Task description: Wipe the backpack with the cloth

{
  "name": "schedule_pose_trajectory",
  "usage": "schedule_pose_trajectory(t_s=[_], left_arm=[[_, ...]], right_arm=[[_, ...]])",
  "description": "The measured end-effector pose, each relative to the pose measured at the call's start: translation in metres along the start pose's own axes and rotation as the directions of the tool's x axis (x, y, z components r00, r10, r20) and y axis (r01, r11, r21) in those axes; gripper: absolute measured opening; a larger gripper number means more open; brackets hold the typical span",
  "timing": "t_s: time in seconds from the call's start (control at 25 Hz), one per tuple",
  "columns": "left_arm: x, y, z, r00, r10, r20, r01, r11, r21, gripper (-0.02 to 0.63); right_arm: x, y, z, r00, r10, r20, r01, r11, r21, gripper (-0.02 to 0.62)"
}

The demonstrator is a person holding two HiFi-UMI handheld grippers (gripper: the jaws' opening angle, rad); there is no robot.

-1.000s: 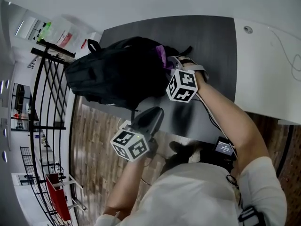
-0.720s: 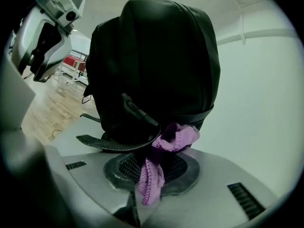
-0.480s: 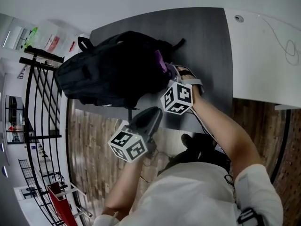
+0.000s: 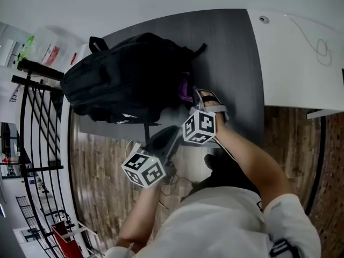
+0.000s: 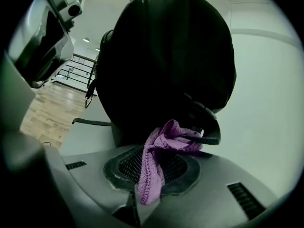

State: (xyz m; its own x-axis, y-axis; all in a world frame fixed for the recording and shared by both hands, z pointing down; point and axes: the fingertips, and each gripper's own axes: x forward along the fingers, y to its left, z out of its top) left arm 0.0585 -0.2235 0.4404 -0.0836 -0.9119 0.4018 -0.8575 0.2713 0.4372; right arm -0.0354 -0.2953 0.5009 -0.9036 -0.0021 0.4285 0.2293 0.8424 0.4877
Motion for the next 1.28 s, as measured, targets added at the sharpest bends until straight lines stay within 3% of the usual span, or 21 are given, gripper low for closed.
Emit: schedule_pose_trajectory(t_s=[0.2,0.48,0.6,0.76,0.84,1.0,1.28], left_arm=[[-0.014,0.002,0.0,1.0,0.013,0.019,-0.013,1.0,-0.002,0.057],[-0.022,0.022,-0.001,0.991,0.128,0.047,-0.126,0.99,-0.06,0.057],[-0.019,0.021,-0.002,0.985,0.164,0.047,-0.16,0.984,-0.079,0.057],[-0.008,0.017,-0.007,0.982,0.187,0.035,-0.183,0.979,-0.094,0.057],[-0.002,0.012,-0.009,0.982,0.187,0.028,-0.183,0.978,-0.103,0.057],[0.02,0.006,-0.013,0.987,0.162,0.01,-0.16,0.98,-0.118,0.057],[0.058,0.001,-0.012,0.994,0.111,-0.002,-0.11,0.986,-0.129,0.057]], right_arm=[[0.001,0.014,0.002,0.999,0.036,0.0,-0.036,0.999,-0.015,0.077],[-0.01,0.043,0.011,0.982,0.18,0.06,-0.173,0.979,-0.107,0.077],[-0.02,0.058,0.013,0.955,0.28,0.096,-0.264,0.953,-0.148,0.077],[-0.043,0.084,0.013,0.885,0.446,0.135,-0.412,0.884,-0.22,0.078],[-0.056,0.089,0.01,0.861,0.489,0.138,-0.449,0.86,-0.243,0.077],[-0.07,0.079,-0.008,0.854,0.505,0.127,-0.469,0.852,-0.235,0.077],[-0.077,0.047,-0.058,0.877,0.478,0.054,-0.466,0.872,-0.153,0.077]])
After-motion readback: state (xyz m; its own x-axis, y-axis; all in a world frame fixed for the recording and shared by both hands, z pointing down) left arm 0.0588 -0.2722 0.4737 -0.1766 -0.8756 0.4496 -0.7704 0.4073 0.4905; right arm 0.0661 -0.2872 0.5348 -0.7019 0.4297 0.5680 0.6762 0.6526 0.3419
